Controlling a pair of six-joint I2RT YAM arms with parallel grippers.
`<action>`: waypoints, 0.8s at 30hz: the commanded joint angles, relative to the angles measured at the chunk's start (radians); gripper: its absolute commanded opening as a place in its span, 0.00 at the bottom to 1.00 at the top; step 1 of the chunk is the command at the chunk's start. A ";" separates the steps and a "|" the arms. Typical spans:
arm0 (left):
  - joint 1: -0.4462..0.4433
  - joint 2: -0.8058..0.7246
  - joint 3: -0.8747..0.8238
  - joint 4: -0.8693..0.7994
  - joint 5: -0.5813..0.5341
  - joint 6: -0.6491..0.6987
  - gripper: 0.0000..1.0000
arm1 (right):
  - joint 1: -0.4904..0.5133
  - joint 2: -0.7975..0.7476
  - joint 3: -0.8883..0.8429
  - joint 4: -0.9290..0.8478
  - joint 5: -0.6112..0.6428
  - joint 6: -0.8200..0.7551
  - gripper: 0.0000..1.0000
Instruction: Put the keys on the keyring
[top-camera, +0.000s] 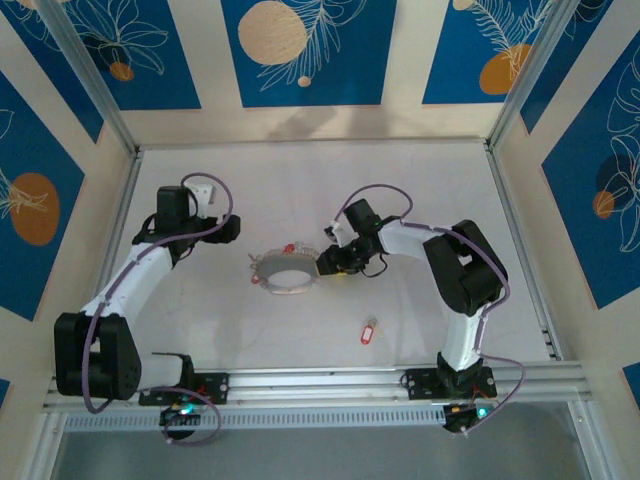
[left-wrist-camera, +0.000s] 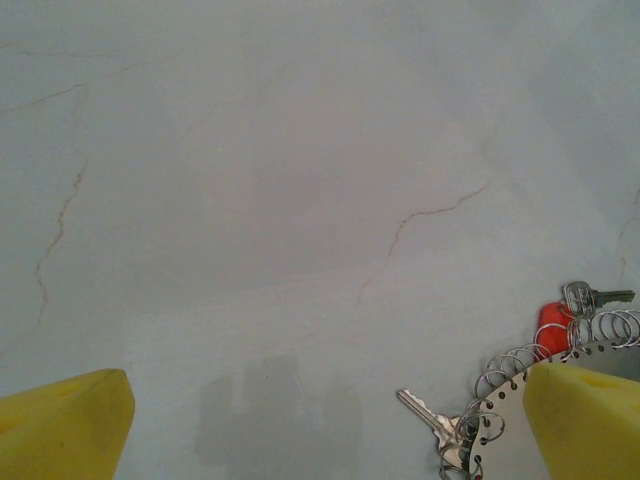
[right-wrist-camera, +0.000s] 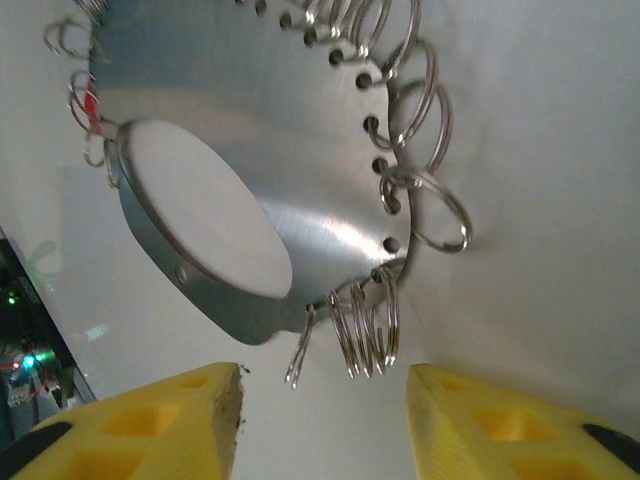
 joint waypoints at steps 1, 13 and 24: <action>-0.008 0.002 0.013 -0.003 0.015 0.008 1.00 | 0.007 -0.005 0.027 -0.051 -0.002 -0.016 0.46; -0.015 0.011 0.008 0.006 0.024 0.008 1.00 | 0.099 -0.065 0.032 -0.164 0.071 -0.031 0.35; -0.026 -0.003 -0.003 0.015 0.019 0.004 1.00 | 0.117 0.019 0.097 -0.202 0.122 -0.033 0.36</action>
